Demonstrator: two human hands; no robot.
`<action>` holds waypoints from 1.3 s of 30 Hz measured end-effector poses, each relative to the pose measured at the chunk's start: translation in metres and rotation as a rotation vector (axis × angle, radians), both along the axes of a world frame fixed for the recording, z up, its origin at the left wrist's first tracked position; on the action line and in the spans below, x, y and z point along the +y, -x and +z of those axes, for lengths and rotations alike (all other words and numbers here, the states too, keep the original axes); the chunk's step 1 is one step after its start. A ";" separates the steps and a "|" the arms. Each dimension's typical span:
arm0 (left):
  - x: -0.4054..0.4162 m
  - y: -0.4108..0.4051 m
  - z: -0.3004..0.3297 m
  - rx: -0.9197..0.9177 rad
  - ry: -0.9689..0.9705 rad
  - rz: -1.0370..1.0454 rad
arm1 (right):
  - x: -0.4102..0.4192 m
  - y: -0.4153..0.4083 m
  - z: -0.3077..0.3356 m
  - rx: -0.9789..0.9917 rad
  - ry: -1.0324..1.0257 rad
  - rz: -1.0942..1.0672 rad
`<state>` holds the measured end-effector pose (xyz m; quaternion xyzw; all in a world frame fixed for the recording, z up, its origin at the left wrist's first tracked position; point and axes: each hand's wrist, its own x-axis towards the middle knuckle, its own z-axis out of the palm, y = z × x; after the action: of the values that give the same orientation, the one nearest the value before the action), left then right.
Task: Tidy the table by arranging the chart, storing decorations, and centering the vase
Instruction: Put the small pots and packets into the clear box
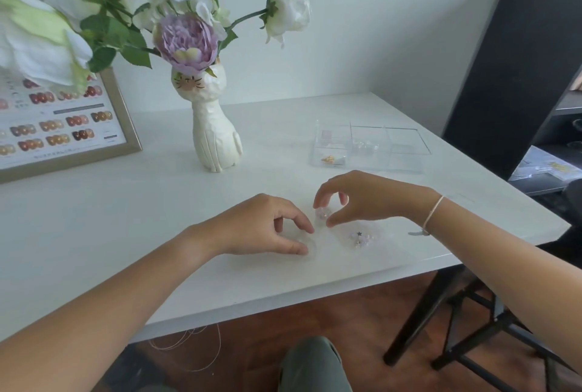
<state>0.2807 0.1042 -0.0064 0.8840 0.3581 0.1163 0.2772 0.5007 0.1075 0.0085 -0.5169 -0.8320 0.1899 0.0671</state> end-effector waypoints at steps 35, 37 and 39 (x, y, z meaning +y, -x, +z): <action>0.138 -0.147 0.062 0.041 -0.202 0.027 | 0.057 -0.133 0.047 0.231 -0.233 -0.421; 0.145 -0.156 0.064 0.126 -0.190 0.017 | 0.057 -0.134 0.046 0.231 -0.226 -0.411; 0.152 -0.163 0.062 0.206 -0.170 0.003 | 0.058 -0.134 0.045 0.229 -0.219 -0.405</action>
<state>0.4436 0.2558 0.0560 0.9110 0.3750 0.0552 0.1628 0.6345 0.1652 0.0531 -0.6378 -0.7140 0.1389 0.2532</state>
